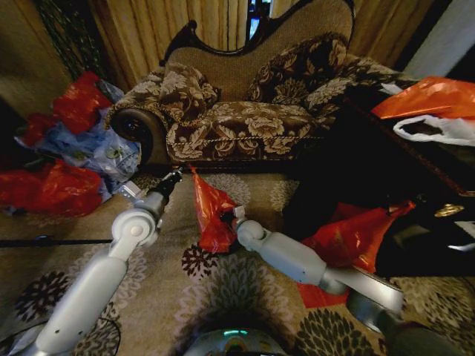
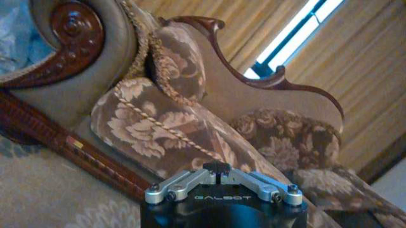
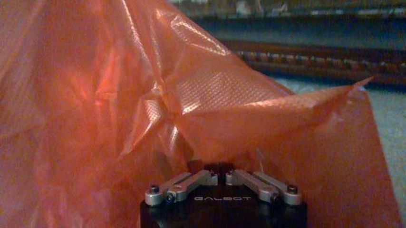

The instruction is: Place a garbage bag over the trash bin.

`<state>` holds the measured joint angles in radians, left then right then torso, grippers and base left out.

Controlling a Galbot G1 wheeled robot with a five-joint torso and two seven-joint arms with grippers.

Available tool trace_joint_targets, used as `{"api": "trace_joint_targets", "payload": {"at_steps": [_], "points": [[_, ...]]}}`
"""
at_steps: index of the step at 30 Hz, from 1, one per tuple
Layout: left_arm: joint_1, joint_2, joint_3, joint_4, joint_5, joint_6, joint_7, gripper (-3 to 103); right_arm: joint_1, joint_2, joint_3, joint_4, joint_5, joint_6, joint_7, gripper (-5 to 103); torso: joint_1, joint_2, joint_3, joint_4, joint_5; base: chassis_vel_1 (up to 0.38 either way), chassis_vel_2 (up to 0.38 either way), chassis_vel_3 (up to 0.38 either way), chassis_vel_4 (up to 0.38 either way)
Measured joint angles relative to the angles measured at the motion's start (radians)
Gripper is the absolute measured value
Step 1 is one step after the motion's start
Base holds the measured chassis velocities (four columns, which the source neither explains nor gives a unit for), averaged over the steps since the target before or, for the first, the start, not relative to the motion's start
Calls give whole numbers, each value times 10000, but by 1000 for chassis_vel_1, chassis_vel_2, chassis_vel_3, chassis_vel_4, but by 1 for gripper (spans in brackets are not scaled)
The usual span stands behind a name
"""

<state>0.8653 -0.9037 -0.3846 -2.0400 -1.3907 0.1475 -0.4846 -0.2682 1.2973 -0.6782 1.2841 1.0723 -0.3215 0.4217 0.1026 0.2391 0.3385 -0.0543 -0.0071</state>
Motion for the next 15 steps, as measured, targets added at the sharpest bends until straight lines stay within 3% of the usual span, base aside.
{"api": "trace_joint_targets", "payload": {"at_steps": [8, 15], "points": [[-945, -543, 669, 1161, 329, -132, -567, 0, 445, 681, -43, -1034, 1212, -1350, 43, 0, 0, 0, 0, -3, 0, 0, 0, 0, 0], [-1086, -765, 1052, 1585, 689, 48, -1077, 0, 433, 1576, 340, -2643, 1057, -1635, -76, 0, 0, 0, 0, -1, -1, 0, 0, 0, 0]]}}
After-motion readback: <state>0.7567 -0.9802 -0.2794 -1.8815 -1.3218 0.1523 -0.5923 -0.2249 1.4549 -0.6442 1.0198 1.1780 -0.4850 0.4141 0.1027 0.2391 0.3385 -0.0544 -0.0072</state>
